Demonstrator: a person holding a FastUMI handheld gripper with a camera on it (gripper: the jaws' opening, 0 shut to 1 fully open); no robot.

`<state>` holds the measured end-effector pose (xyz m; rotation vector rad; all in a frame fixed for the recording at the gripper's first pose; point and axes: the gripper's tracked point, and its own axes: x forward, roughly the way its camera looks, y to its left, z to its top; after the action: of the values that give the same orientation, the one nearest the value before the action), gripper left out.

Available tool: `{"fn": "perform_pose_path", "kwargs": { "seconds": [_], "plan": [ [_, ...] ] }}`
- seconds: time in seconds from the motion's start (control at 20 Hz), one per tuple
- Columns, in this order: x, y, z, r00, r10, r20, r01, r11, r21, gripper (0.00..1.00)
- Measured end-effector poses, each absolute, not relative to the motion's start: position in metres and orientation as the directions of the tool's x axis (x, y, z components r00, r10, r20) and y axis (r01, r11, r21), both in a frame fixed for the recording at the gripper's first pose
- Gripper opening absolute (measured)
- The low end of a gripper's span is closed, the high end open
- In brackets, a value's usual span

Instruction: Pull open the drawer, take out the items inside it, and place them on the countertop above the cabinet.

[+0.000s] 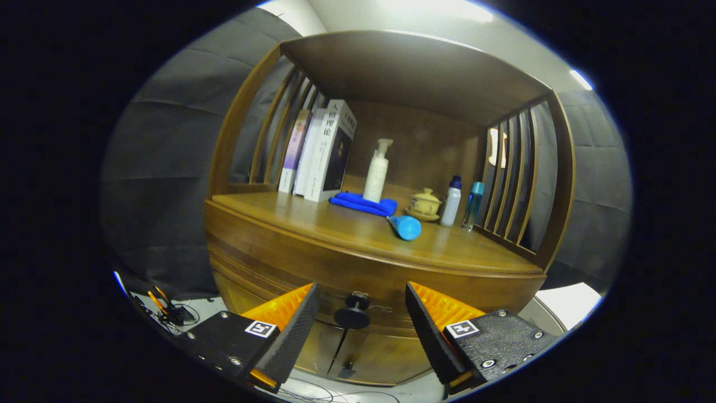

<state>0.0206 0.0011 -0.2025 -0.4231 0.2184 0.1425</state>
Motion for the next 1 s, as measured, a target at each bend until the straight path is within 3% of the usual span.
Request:
{"fn": "perform_pose_path", "kwargs": {
  "seconds": [0.3,0.65,1.0],
  "plan": [
    [0.000,0.025,-0.132,0.972,0.194,-0.135,-0.231,0.902,-0.365,0.94],
    [-0.005,0.007,-0.013,0.984,0.176,0.025,-0.158,0.933,-0.324,0.94],
    [0.000,-0.013,0.020,0.997,0.044,-0.065,-0.063,0.947,-0.316,0.94]
  ]
}}
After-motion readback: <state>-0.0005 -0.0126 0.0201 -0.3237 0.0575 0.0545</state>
